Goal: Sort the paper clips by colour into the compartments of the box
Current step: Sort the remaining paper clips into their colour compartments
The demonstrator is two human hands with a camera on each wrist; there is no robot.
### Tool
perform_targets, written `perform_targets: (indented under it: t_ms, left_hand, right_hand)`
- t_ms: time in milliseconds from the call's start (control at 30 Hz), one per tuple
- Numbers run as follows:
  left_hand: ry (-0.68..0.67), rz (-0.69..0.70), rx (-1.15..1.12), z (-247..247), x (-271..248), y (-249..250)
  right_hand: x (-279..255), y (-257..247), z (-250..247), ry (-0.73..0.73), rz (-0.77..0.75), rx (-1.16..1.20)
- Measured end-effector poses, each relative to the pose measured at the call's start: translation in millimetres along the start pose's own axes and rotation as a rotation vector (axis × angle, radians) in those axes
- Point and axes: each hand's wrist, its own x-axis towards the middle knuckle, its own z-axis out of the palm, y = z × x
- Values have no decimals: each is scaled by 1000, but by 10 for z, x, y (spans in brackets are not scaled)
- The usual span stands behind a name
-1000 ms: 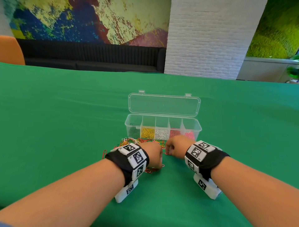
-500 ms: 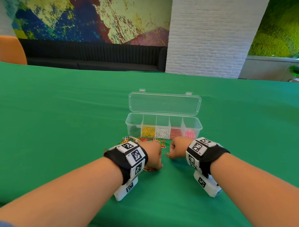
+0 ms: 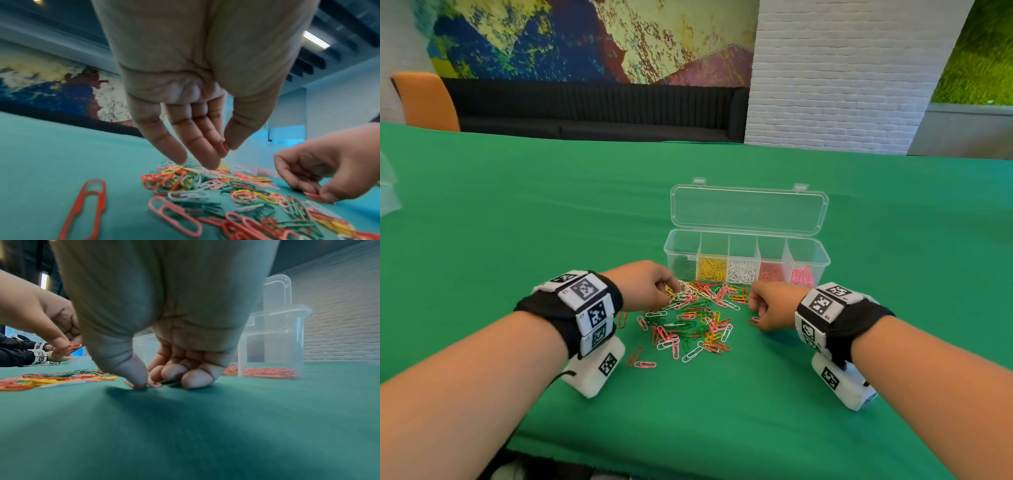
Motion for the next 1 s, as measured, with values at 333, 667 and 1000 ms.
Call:
perform_targets:
  t_ms: [333, 667, 1000]
  left_hand:
    - [-103, -80, 58, 91, 5, -40]
    - [-179, -161, -293, 87, 40, -82]
    - [-164, -18, 167, -12, -102, -189]
  right_hand:
    - [15, 14, -30, 20, -7, 38]
    - [29, 33, -69, 160, 80, 300]
    - [39, -305, -192, -11, -62, 63]
